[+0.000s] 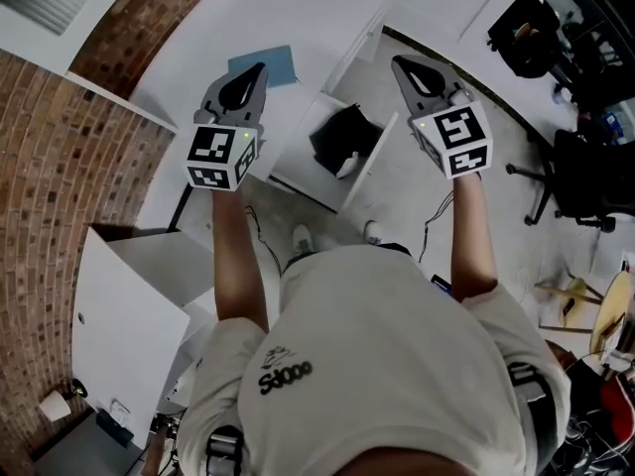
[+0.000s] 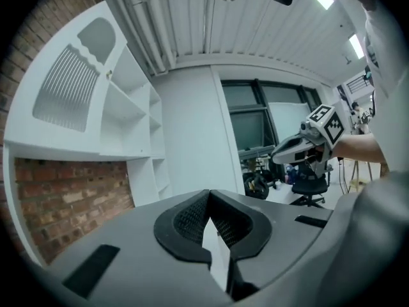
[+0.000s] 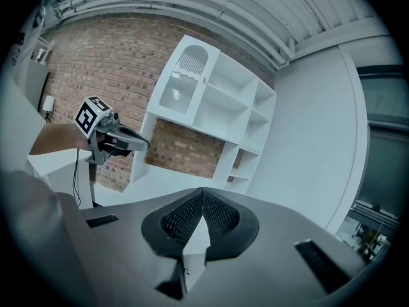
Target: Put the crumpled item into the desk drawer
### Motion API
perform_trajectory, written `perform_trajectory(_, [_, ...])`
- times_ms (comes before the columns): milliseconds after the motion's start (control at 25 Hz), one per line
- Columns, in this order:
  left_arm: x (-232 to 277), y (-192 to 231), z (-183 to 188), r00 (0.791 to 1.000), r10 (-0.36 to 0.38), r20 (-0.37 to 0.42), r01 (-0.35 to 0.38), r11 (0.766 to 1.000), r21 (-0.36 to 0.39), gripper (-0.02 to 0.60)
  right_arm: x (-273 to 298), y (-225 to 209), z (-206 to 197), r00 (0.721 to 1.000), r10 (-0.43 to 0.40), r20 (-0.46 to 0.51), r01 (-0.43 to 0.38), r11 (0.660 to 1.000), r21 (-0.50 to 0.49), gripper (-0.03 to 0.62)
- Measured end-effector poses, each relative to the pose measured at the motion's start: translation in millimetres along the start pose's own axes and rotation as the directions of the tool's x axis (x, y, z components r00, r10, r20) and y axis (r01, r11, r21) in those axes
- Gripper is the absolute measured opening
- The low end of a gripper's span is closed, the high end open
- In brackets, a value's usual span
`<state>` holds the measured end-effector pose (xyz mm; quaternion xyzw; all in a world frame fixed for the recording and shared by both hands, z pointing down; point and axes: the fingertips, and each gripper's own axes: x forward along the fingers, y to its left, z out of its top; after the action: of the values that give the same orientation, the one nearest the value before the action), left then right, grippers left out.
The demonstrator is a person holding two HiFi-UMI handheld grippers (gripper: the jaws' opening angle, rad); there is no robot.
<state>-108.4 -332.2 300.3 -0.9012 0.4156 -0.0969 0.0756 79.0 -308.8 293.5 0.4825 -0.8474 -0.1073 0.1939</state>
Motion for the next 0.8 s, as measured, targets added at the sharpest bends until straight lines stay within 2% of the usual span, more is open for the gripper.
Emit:
perform_trajectory(360, [-23,2,41,0.999,0.014,0.051,-0.018,0.997,0.076,0.018,-6,5,35,0.998,0.003,0.067,0.001,0.998,-0.059,0.006])
perform_trajectory(520, [-31,2,49,0.998,0.029,0.062,-0.035,0.996,0.084,0.018,-6,16,42,0.996,0.038,0.079,-0.031,0.996,-0.085,0.005])
perform_trajectory(800, [-38,-5,57,0.997,0.013,0.077,-0.022,0.993,0.116,0.018,-4,23,47,0.995,0.059,0.086,-0.051,0.994,-0.094,0.006])
